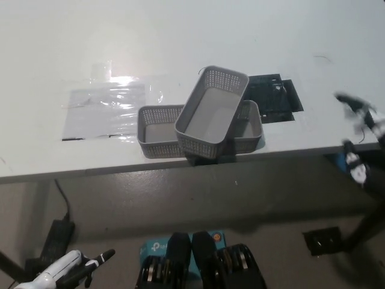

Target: The robot uses its right hand to pick up the grey box kept on the middle on the desk and place it on top of another box next to it in a right angle

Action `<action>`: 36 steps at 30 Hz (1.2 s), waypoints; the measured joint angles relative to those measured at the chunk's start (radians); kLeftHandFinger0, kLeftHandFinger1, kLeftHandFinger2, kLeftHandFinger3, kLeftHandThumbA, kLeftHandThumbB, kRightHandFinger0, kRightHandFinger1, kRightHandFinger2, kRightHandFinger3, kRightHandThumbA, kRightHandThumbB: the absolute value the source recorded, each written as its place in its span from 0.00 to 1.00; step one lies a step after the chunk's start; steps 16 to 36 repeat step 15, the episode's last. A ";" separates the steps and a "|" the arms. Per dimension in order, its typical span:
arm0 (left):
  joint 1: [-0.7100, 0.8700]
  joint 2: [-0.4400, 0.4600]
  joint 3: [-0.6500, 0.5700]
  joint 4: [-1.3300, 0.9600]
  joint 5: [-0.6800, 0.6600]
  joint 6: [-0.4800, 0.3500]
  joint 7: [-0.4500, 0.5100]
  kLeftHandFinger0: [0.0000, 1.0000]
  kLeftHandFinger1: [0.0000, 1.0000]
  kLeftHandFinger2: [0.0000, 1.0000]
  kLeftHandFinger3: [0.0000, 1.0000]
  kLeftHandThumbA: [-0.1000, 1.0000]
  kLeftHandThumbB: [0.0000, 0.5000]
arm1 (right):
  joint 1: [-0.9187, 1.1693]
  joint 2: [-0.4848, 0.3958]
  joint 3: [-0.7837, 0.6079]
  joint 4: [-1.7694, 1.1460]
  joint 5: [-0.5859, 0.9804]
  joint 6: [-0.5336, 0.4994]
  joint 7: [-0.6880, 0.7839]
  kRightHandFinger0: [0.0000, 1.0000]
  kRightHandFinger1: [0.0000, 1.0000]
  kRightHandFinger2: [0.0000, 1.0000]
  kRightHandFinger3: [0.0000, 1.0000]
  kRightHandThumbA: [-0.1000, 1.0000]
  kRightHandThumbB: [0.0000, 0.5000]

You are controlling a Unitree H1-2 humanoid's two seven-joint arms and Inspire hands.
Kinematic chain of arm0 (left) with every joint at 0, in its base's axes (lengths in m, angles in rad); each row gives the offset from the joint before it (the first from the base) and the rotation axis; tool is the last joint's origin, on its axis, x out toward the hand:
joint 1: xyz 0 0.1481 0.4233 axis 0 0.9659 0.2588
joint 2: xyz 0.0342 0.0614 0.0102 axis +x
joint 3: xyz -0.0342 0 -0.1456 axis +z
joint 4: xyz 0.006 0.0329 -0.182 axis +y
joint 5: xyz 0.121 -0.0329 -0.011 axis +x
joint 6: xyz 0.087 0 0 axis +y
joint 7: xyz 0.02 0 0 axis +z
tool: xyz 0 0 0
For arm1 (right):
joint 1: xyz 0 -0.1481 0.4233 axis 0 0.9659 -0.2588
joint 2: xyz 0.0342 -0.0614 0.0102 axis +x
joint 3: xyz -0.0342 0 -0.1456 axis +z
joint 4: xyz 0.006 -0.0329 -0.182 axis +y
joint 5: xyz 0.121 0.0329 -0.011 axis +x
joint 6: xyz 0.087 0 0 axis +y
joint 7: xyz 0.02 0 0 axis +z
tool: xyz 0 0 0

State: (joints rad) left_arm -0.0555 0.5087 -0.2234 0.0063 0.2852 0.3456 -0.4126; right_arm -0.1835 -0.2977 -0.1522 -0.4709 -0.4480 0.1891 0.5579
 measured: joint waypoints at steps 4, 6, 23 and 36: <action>0.000 0.000 0.000 -0.001 0.001 0.001 0.000 0.01 0.00 0.01 0.14 0.96 0.41 | 0.075 0.140 -0.048 0.144 0.019 -0.001 -0.071 0.38 0.52 0.67 0.86 0.06 0.30; 0.000 0.000 0.000 -0.001 0.002 0.000 0.000 0.01 0.00 0.01 0.14 0.95 0.41 | 0.085 0.188 -0.061 0.201 0.021 -0.001 -0.102 0.36 0.51 0.65 0.86 0.03 0.26; 0.001 0.000 0.000 -0.002 0.004 0.001 0.000 0.01 0.00 0.01 0.14 0.96 0.43 | 0.077 0.333 -0.147 0.490 0.062 -0.010 -0.258 0.32 0.43 0.58 0.83 0.04 0.29; 0.001 0.000 0.000 -0.002 0.004 0.001 0.000 0.01 0.00 0.01 0.14 0.96 0.43 | 0.077 0.333 -0.147 0.490 0.062 -0.010 -0.258 0.32 0.43 0.58 0.83 0.04 0.29</action>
